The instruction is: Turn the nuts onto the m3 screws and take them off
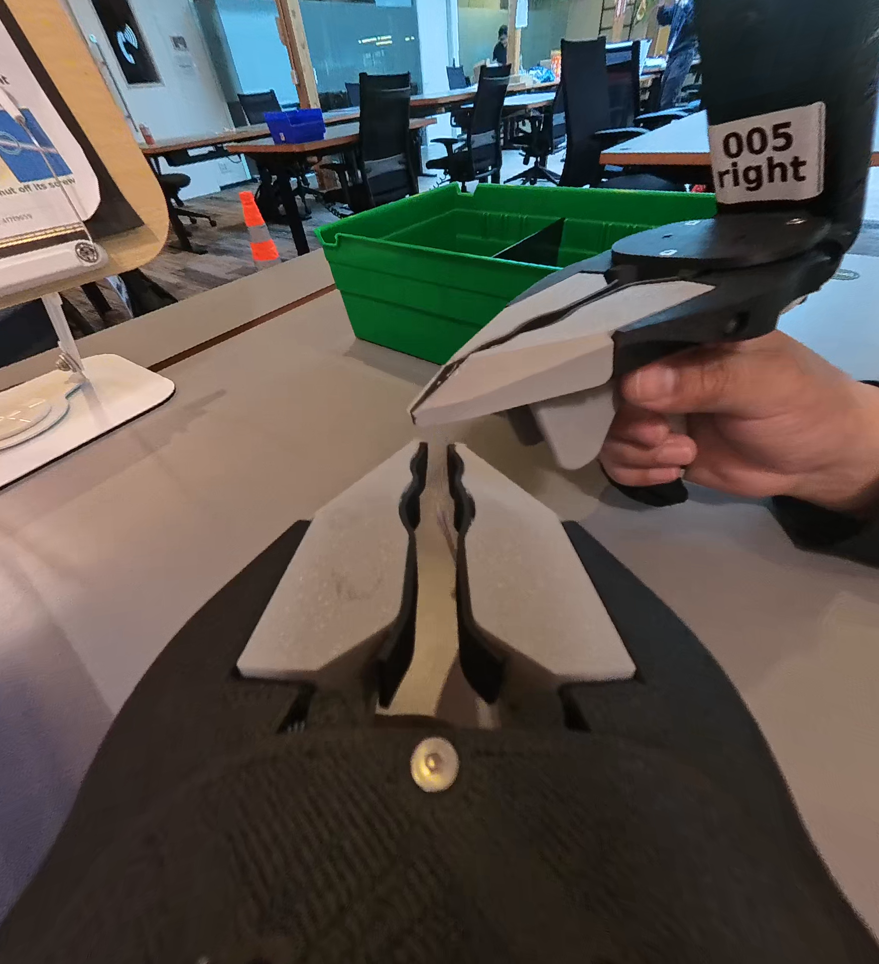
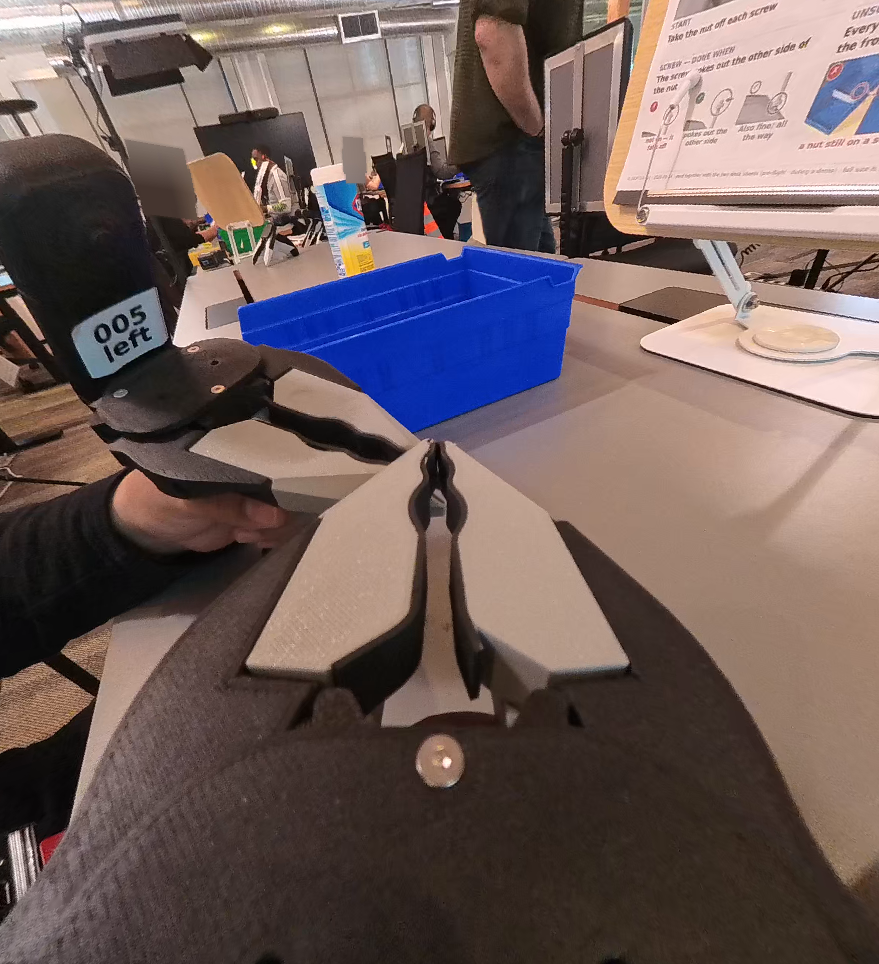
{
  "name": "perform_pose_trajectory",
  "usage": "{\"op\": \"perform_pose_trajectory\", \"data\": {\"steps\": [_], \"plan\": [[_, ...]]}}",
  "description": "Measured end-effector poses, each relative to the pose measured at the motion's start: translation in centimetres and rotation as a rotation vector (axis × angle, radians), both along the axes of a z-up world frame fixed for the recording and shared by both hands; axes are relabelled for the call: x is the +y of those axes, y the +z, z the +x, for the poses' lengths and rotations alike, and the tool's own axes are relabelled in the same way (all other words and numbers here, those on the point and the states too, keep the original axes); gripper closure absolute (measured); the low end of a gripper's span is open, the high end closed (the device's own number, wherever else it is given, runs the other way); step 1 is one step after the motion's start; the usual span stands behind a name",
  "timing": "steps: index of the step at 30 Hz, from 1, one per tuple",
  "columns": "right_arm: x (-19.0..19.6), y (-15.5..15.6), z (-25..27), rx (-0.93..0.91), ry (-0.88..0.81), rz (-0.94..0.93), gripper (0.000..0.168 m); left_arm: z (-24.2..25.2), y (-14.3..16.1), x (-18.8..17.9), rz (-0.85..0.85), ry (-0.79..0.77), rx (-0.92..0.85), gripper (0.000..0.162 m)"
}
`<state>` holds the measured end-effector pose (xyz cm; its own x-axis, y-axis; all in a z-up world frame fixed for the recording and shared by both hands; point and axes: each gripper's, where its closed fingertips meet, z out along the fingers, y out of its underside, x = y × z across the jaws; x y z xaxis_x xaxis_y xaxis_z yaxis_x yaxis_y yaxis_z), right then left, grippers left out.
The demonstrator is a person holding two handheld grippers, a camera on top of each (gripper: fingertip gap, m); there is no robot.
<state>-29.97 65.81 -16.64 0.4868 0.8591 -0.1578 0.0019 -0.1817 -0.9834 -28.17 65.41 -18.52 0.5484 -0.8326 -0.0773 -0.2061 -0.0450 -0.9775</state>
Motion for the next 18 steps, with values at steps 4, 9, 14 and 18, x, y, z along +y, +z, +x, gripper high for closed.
{"op": "perform_pose_trajectory", "data": {"steps": [4, 9, 14, 18], "plan": [[0.0, 0.2, 0.1, 0.007, -0.002, 0.003, 0.168, 0.1, -0.4, 0.0, -0.01, -0.001, 0.019, 0.157], [0.6, -0.4, 0.4, -0.014, -0.033, -0.01, 0.168, -0.3, -1.1, 0.5, -0.02, 0.029, 0.054, 0.162], [1.6, -0.6, 1.4, -0.028, -0.112, -0.013, 0.168, -0.8, -1.8, 1.2, -0.08, 0.059, 0.051, 0.162], [3.5, -2.8, 3.3, -0.142, -0.247, -0.072, 0.168, -1.1, -2.3, 1.5, -0.105, 0.081, 0.066, 0.158]]}}
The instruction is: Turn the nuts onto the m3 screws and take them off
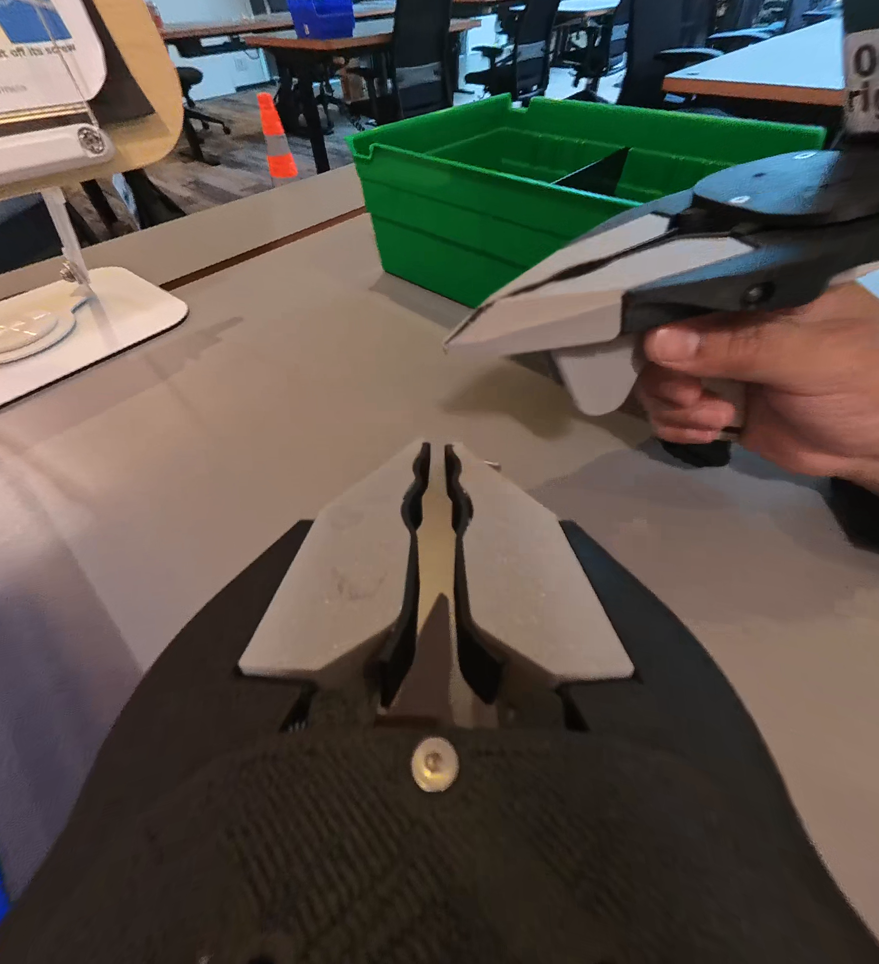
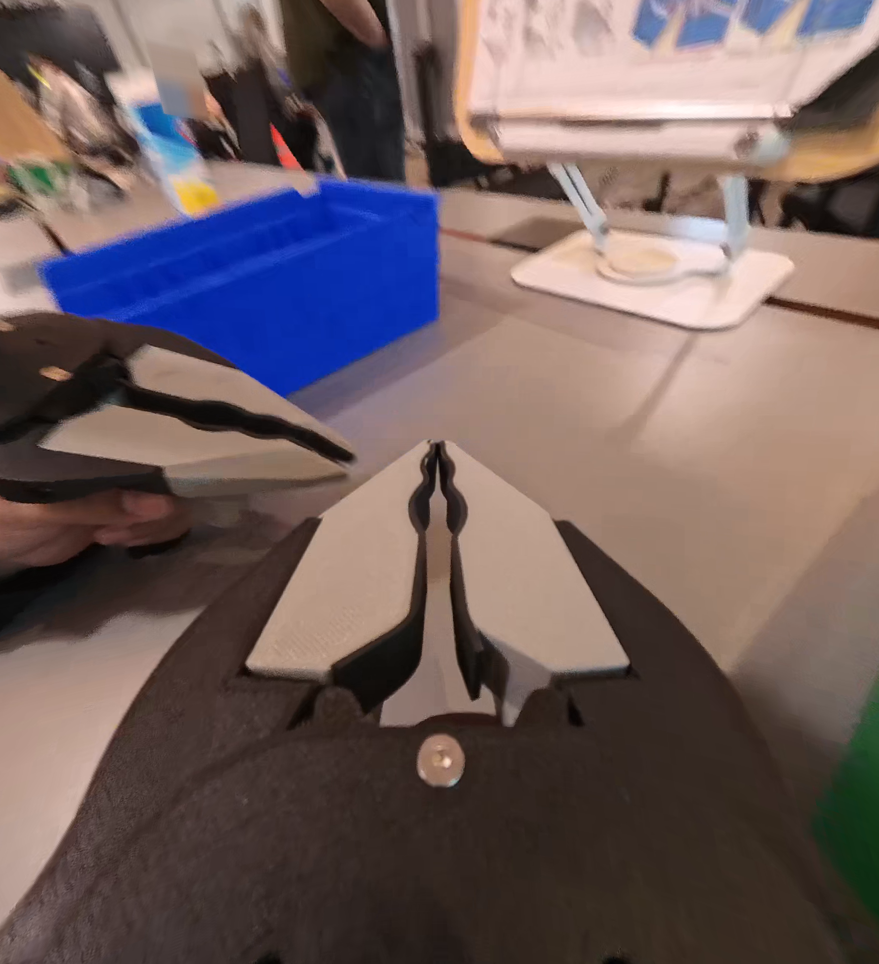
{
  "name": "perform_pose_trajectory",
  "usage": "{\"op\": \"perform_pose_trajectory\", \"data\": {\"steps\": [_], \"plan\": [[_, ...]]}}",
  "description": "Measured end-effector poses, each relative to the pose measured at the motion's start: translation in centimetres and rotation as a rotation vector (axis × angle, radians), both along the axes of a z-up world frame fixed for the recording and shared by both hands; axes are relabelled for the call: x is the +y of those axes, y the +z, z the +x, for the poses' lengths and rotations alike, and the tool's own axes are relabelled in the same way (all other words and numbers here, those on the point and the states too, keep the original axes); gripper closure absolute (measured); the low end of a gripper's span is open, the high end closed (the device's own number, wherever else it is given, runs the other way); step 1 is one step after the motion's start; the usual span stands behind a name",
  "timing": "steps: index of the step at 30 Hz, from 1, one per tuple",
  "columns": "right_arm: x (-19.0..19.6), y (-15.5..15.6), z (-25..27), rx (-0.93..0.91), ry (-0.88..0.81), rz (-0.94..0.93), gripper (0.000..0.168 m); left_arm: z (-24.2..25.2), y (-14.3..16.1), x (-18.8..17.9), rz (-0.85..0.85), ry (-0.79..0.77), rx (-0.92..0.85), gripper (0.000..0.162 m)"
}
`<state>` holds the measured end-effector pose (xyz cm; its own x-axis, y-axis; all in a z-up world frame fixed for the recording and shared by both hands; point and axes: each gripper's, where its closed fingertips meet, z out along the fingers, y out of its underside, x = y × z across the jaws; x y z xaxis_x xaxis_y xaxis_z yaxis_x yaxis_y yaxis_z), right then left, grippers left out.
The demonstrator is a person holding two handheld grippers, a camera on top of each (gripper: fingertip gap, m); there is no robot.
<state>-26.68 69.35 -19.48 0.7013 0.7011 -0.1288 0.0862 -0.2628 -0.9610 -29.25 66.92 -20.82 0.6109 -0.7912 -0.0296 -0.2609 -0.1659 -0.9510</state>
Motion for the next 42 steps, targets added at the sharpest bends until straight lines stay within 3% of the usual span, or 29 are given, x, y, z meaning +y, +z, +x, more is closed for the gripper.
{"op": "perform_pose_trajectory", "data": {"steps": [4, 8, 18, 20, 22, 27, 34, 42], "plan": [[0.7, -4.2, 1.0, -0.22, -0.061, -0.128, 0.157, -0.7, -0.3, 0.7, -0.024, 0.043, -0.004, 0.157], [0.7, -5.8, 1.6, -0.379, -0.089, -0.13, 0.156, -1.0, -0.2, 0.9, -0.05, 0.052, -0.029, 0.155], [-0.3, -7.5, 1.6, -0.423, -0.051, -0.228, 0.149, -1.1, -0.6, 1.0, -0.064, 0.064, -0.015, 0.153], [-0.5, -8.1, 1.5, -0.457, -0.043, -0.244, 0.152, -1.1, -0.6, 1.0, -0.064, 0.067, -0.016, 0.153], [-0.5, -8.1, 1.6, -0.466, -0.043, -0.237, 0.168, -1.2, -0.6, 1.1, -0.067, 0.068, -0.018, 0.153], [-0.6, -8.0, 1.4, -0.456, -0.029, -0.237, 0.168, -1.2, -0.6, 1.1, -0.071, 0.071, -0.02, 0.152], [-0.7, -3.6, -0.1, -0.208, 0.023, -0.132, 0.168, -1.2, -0.5, 0.9, -0.1, 0.051, -0.058, 0.151], [-2.2, 1.7, -1.3, 0.25, 0.197, -0.159, 0.168, 1.0, 1.4, -1.8, -0.203, -0.159, -0.261, 0.149]]}}
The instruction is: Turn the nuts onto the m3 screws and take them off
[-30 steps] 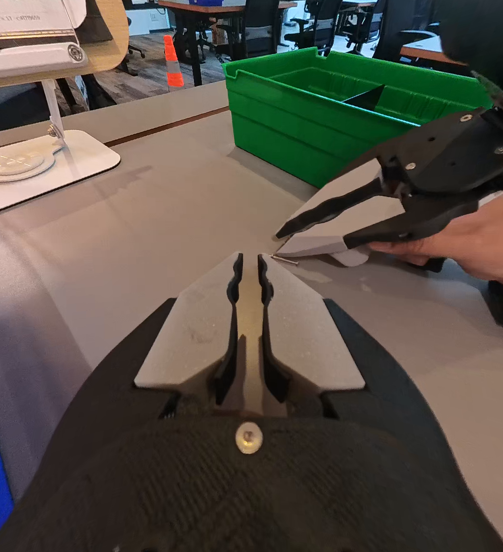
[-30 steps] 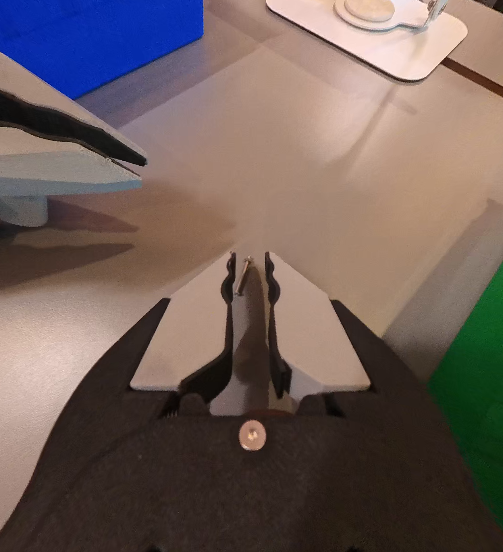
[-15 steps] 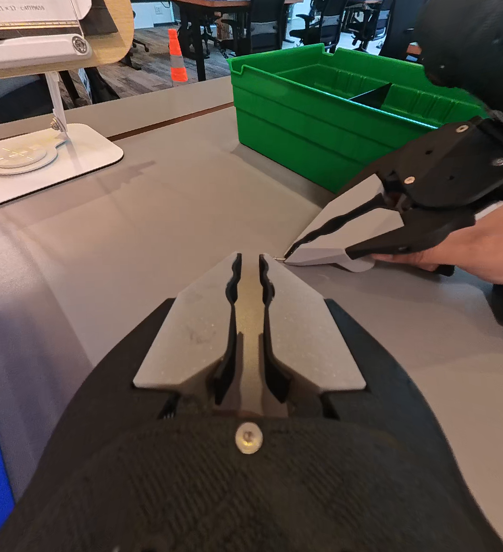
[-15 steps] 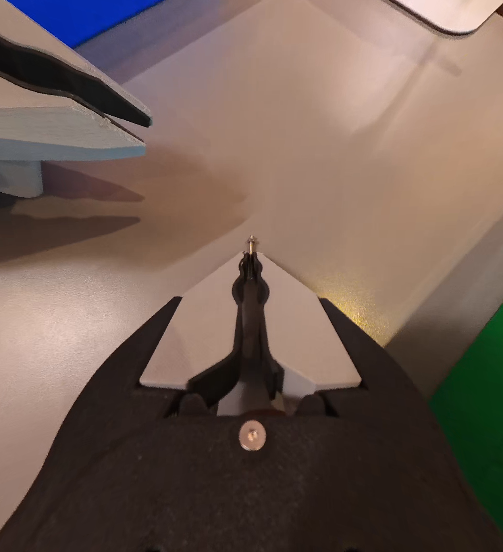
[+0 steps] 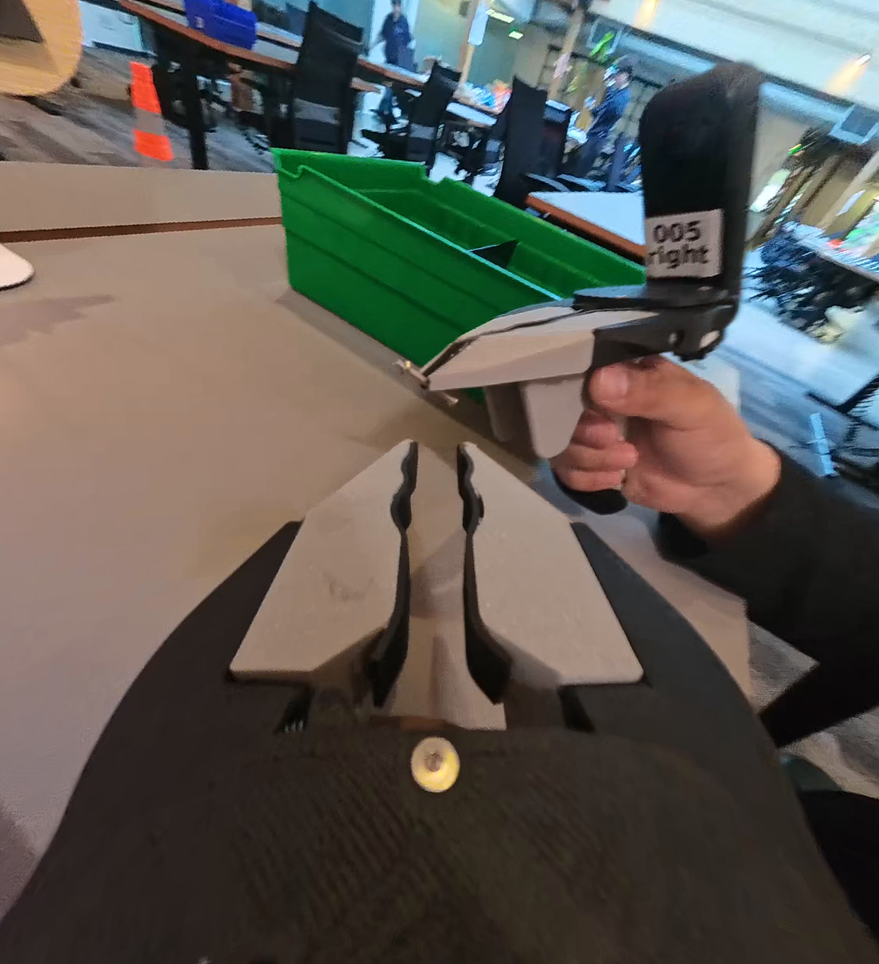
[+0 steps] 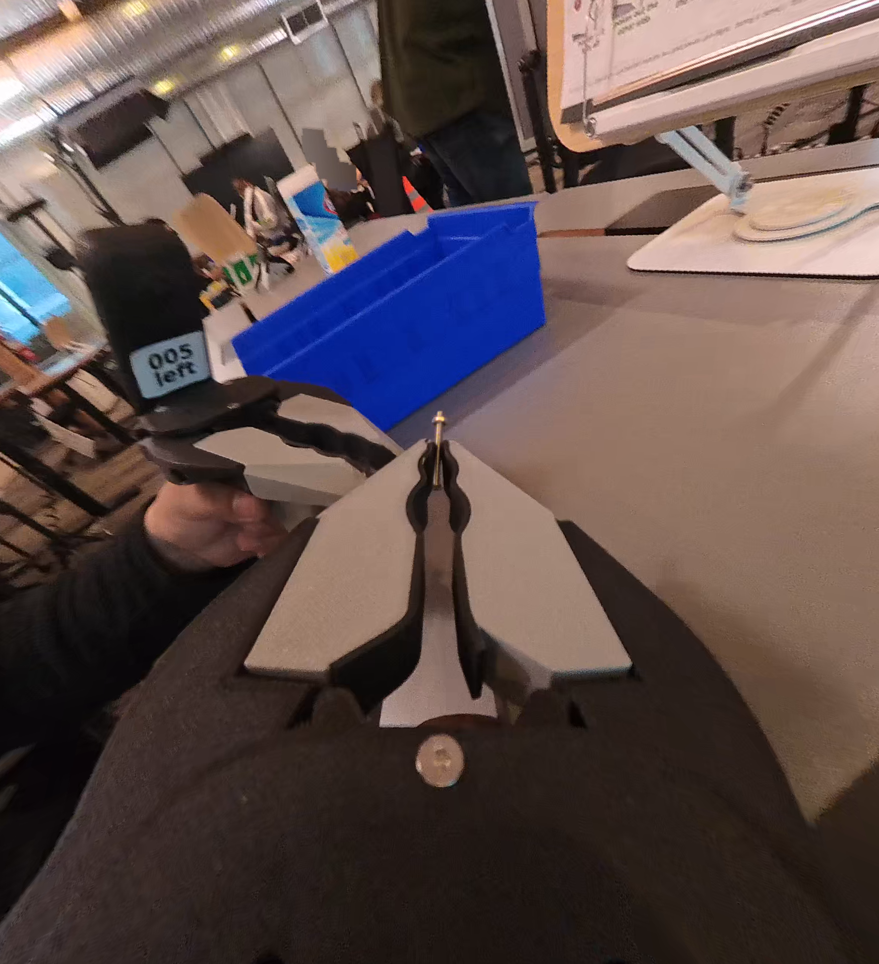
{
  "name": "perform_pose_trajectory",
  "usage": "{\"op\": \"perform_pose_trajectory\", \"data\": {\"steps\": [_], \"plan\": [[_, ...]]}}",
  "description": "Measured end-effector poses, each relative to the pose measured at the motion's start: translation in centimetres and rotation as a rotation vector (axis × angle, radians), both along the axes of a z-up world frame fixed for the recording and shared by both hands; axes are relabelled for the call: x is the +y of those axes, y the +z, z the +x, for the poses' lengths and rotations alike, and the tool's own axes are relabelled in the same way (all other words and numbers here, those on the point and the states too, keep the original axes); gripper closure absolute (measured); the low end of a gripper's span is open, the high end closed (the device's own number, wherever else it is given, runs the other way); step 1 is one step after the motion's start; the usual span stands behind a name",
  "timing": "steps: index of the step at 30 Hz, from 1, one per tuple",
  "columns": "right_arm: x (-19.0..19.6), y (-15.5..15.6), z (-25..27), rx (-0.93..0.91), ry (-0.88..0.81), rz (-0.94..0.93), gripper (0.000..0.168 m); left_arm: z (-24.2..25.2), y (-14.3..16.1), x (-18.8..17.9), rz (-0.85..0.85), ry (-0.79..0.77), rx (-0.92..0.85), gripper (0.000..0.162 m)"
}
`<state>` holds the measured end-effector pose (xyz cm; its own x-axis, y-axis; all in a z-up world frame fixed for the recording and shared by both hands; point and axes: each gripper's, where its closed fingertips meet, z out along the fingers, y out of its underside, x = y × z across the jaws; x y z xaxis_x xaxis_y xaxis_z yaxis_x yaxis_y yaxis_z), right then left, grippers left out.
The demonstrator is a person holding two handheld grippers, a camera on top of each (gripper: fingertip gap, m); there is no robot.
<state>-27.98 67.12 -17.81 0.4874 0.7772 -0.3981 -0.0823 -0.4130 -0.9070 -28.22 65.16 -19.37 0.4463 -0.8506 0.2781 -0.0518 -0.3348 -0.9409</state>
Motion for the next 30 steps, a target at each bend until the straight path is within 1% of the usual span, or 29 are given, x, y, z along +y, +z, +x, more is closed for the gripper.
{"op": "perform_pose_trajectory", "data": {"steps": [4, 9, 12, 16, 21, 25, 30], "plan": [[-0.7, 1.5, -0.5, 0.097, 0.047, 0.021, 0.168, 0.5, 0.7, -0.8, -0.057, -0.069, -0.084, 0.147], [-1.8, 2.9, -1.2, 0.203, 0.119, 0.04, 0.168, 0.4, 1.8, -1.2, -0.057, -0.091, -0.161, 0.145], [-2.3, 3.6, -1.4, 0.262, 0.156, 0.039, 0.168, 0.5, 2.8, -1.8, -0.073, -0.141, -0.231, 0.144], [-2.8, 3.9, -1.6, 0.301, 0.198, 0.022, 0.168, 0.3, 3.9, -2.1, -0.074, -0.165, -0.298, 0.143], [-3.8, 4.7, -2.1, 0.33, 0.247, 0.057, 0.168, 0.4, 4.3, -2.5, -0.066, -0.192, -0.316, 0.144], [-4.3, 4.8, -2.4, 0.33, 0.268, 0.065, 0.168, 0.3, 5.2, -3.2, -0.053, -0.235, -0.363, 0.145], [-4.4, 5.2, -2.2, 0.365, 0.285, 0.056, 0.168, 0.3, 5.4, -3.4, -0.049, -0.249, -0.378, 0.151]]}}
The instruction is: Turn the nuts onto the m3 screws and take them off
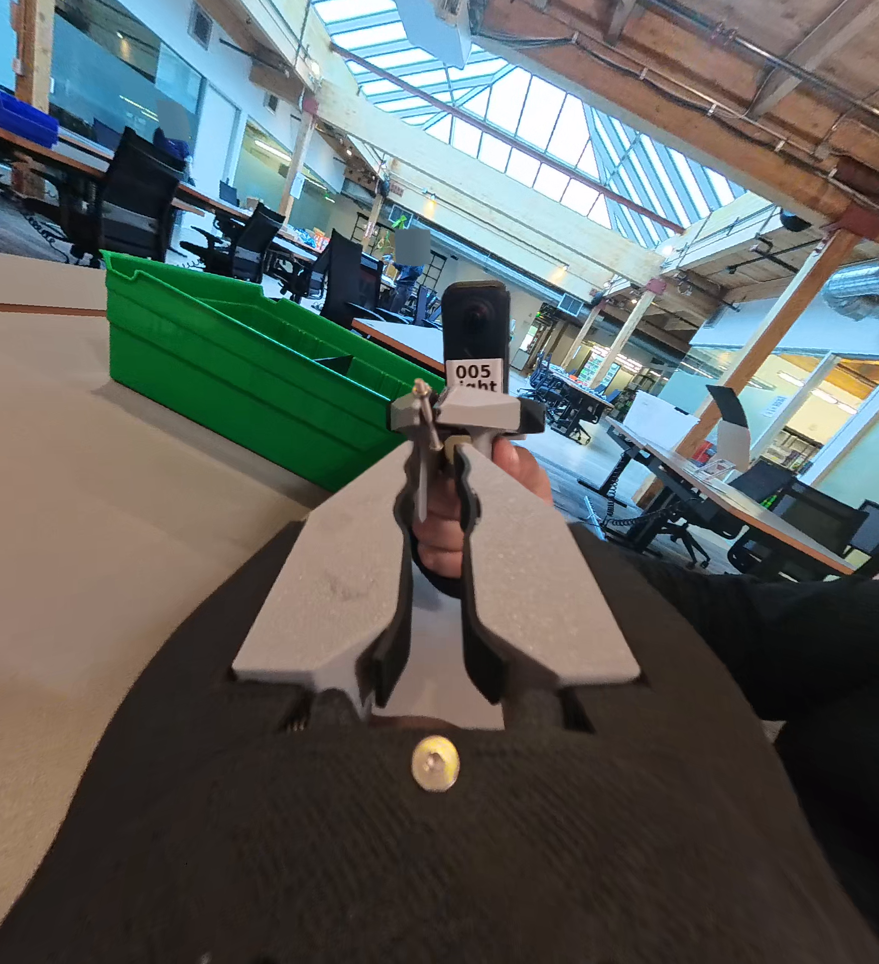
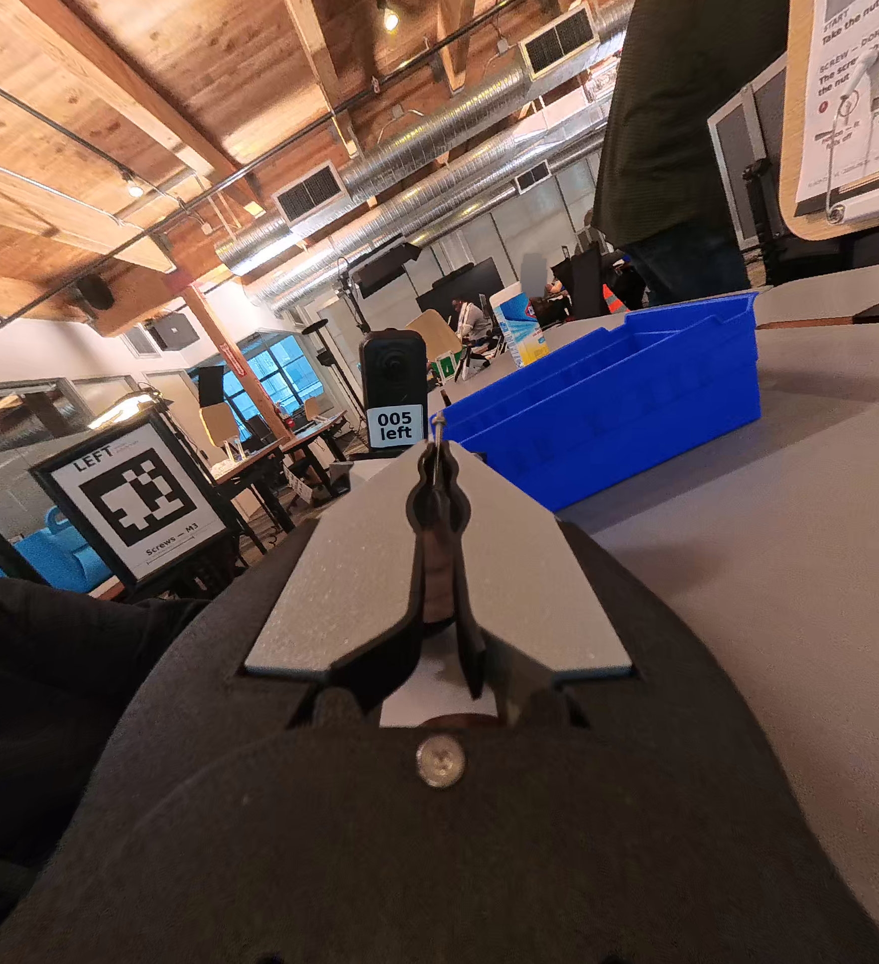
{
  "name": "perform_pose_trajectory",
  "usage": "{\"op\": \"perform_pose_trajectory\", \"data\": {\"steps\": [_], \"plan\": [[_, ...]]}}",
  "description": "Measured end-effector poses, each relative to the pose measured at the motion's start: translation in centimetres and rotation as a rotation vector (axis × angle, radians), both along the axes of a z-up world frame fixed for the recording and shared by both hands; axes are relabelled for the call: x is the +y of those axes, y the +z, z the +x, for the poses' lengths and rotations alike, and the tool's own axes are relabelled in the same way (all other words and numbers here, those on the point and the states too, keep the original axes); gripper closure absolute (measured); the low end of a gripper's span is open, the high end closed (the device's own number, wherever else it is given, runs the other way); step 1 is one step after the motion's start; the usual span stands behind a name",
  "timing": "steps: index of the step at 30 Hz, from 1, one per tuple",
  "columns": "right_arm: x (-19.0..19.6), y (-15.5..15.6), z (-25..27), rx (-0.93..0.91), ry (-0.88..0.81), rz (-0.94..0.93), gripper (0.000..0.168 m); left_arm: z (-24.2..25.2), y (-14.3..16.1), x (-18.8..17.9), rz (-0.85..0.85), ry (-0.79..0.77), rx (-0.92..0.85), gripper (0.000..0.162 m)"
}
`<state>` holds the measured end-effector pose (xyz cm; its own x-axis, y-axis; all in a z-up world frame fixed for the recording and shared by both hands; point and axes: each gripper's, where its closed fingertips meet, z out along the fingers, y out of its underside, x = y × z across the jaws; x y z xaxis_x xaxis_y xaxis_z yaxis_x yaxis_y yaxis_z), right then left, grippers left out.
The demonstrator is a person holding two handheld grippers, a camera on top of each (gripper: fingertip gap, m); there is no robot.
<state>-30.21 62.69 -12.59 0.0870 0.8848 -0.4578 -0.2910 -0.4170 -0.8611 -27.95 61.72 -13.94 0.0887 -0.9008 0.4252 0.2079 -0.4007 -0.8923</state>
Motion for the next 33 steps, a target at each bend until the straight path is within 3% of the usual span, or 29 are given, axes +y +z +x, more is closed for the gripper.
{"op": "perform_pose_trajectory", "data": {"steps": [3, 7, 10, 20, 24, 33], "plan": [[-0.1, 0.0, -0.1, 0.001, 0.008, 0.0, 0.168, -0.1, 0.2, 0.0, 0.013, 0.01, -0.008, 0.159], [-0.2, -0.1, -0.3, -0.009, 0.01, 0.008, 0.168, 0.0, 0.3, -0.2, -0.006, -0.017, -0.019, 0.152], [-0.2, 0.0, -0.2, -0.005, 0.009, 0.007, 0.168, -0.1, 0.2, 0.0, 0.006, 0.004, -0.01, 0.159], [0.4, -0.4, 0.3, -0.078, -0.074, 0.062, 0.168, -0.4, -0.5, 0.7, 0.13, 0.116, 0.105, 0.16], [0.5, -0.7, 0.2, -0.151, -0.133, 0.141, 0.168, -0.4, -0.7, 0.8, 0.139, 0.129, 0.125, 0.16], [0.7, -0.8, 0.5, -0.14, -0.13, 0.115, 0.165, -0.5, -0.9, 1.1, 0.126, 0.143, 0.133, 0.16]]}}
